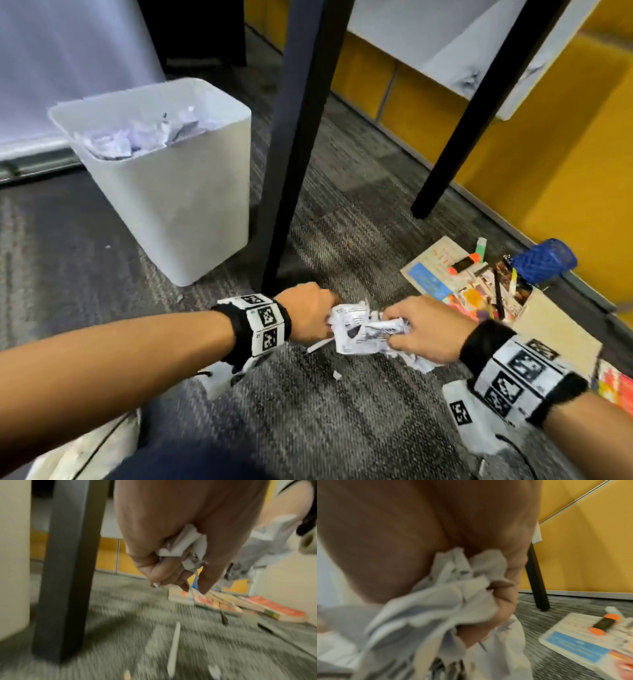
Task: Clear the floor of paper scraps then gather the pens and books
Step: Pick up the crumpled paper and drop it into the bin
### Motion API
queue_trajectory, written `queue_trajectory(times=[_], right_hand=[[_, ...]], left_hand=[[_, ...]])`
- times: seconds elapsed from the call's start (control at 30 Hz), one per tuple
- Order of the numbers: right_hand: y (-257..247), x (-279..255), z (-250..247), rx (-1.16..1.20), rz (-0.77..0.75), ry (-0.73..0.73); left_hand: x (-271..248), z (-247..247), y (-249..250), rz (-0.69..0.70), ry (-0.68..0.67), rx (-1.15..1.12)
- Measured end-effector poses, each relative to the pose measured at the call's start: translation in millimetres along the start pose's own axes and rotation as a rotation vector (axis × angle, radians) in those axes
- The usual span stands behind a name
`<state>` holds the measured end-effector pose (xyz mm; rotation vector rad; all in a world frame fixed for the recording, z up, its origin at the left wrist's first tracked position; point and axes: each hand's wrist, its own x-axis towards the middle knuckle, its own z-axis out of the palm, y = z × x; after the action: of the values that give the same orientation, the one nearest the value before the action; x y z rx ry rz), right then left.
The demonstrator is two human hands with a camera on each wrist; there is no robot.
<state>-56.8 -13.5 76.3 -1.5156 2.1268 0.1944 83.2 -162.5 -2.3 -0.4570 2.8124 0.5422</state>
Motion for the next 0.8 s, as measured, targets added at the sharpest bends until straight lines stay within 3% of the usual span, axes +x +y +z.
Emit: queue_trajectory(times=[0.17,0.4,0.47,0.57,0.8], right_hand=[[22,-2,34,-0.074,0.168,-0.143],[31,-3,27,-0.007,0.181,0.019],[26,-2,26,0.015,0.163,0.047],[9,4,18,0.113,0.121,0.109],[-90,39,-42,0.166,-0.307,0.491]], left_hand=[[18,91,15,0.014,-0.165,0.030],[30,107,32,0.202,-0.267,0.190],[27,97,28,0.196,-0.197,0.156],[22,64,12,0.135,0.013,-0.047],[-49,-54,-59,0.023,0.441,-0.226]])
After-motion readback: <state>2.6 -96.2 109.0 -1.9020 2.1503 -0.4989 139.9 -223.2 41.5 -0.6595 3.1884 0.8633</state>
